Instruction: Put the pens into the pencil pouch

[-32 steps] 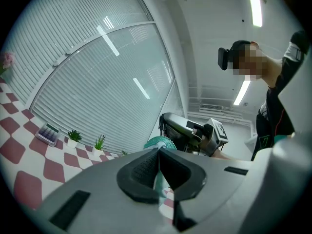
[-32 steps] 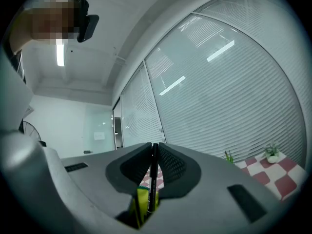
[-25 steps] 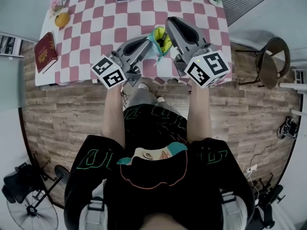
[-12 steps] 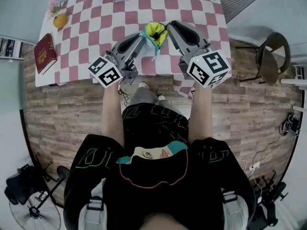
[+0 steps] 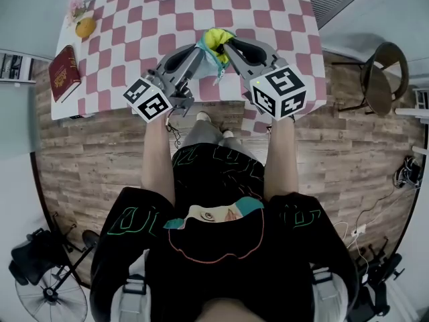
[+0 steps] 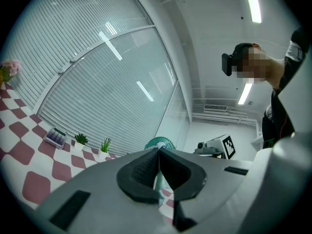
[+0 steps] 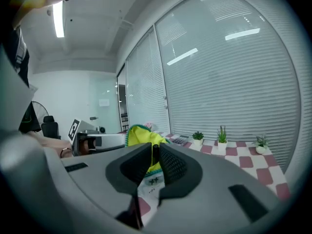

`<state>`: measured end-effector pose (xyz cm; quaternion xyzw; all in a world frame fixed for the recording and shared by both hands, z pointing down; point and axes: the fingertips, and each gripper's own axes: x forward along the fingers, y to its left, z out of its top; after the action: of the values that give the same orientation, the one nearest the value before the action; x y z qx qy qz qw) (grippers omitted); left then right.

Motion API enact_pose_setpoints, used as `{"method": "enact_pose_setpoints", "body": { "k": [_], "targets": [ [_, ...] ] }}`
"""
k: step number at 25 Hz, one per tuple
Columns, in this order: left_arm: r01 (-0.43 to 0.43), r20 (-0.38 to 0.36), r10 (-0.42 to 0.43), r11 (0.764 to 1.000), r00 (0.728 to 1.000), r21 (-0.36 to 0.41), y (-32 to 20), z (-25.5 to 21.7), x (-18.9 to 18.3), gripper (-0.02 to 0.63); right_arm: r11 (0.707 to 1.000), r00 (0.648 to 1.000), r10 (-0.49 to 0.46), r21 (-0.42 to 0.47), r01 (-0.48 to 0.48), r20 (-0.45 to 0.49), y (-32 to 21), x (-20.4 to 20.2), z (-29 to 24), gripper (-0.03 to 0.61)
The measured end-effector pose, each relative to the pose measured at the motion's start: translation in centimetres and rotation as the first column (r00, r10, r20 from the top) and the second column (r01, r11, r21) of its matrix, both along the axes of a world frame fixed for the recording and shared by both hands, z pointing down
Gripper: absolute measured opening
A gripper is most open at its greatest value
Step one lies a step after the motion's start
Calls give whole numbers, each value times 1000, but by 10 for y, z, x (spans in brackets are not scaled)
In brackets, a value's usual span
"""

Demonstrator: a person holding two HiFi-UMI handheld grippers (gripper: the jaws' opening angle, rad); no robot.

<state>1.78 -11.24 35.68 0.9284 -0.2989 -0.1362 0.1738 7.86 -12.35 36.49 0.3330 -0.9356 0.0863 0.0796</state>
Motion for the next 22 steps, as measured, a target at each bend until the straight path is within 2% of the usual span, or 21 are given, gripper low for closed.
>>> {"method": "enact_pose_setpoints", "body": {
  "k": [1, 3, 7, 9, 11, 19, 22],
  "targets": [
    [2, 1, -2, 1000, 1000, 0, 0, 0, 0, 2, 1000, 1000, 1, -14, -1, -1, 0, 0, 2, 48],
    [7, -2, -7, 1000, 1000, -1, 0, 0, -1, 2, 999, 999, 22, -33, -20, 36, -2, 3, 0, 100],
    [23, -11, -23, 1000, 1000, -4, 1, 0, -3, 2, 996, 987, 85, -24, -82, 133, -5, 17, -14, 98],
    [29, -15, -29, 1000, 999, -1, 1, -1, -3, 2, 993, 981, 118, -19, -117, 155, -7, 25, -17, 3],
    [28, -17, -28, 1000, 999, 4, 1, -2, -2, 2, 991, 976, 137, -19, -136, 171, -7, 30, -19, 3],
    [14, -17, -13, 1000, 1000, 24, -1, -8, 6, 2, 992, 984, 119, 24, -123, 132, -7, 25, -26, 3],
    [8, -17, -7, 999, 1000, 36, -2, -13, 10, 2, 993, 990, 115, 25, -117, 86, -8, 23, -23, 3]
  ]
}}
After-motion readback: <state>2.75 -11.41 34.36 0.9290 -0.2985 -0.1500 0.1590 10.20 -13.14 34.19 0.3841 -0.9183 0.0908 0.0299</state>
